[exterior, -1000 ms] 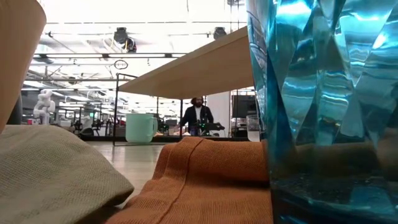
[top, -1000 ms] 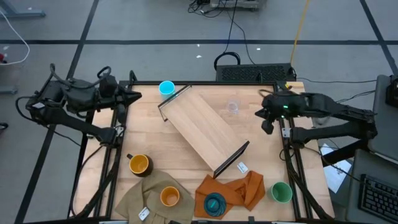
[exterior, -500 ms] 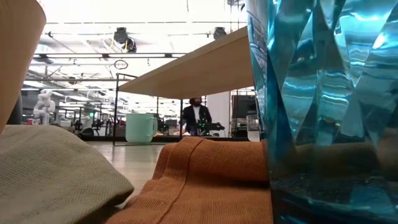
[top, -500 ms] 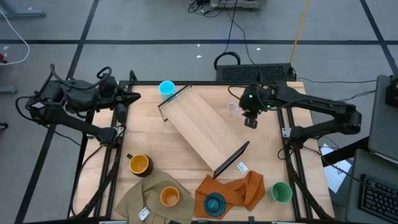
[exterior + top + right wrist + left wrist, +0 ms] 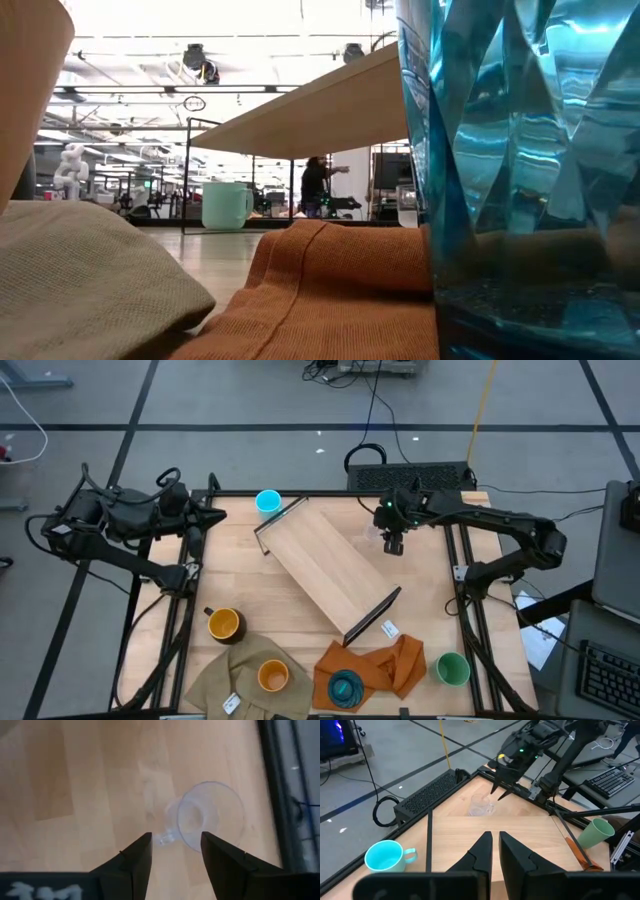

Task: Stack small to large cups/mugs on shelf
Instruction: Put the transparent mug on the shelf

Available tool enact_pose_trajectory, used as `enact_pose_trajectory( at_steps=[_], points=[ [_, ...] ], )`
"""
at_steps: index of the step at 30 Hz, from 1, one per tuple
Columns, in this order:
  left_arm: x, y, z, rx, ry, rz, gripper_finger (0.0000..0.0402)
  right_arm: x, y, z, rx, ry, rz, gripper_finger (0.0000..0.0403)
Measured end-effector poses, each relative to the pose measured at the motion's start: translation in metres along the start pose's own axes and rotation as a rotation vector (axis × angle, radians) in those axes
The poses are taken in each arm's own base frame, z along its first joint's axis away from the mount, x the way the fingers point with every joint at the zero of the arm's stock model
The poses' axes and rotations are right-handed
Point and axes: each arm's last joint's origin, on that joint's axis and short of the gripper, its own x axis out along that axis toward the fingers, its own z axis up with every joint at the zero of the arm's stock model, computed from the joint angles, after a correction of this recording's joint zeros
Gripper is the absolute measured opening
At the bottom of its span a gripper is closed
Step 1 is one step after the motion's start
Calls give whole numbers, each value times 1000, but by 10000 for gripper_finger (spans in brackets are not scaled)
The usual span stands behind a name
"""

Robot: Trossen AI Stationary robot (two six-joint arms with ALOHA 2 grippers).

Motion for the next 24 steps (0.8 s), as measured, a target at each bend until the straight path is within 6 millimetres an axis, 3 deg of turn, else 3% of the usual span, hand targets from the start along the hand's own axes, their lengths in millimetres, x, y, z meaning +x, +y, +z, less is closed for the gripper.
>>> enact_pose_trajectory(
  at_steps=[16,24],
  points=[
    [0,0,0,-6,2,0,33,32,-17,-7,-35,95,66,159],
    [0,0,0,-22,2,-2,33,35,-19,-5,-82,76,59,157]
  ],
)
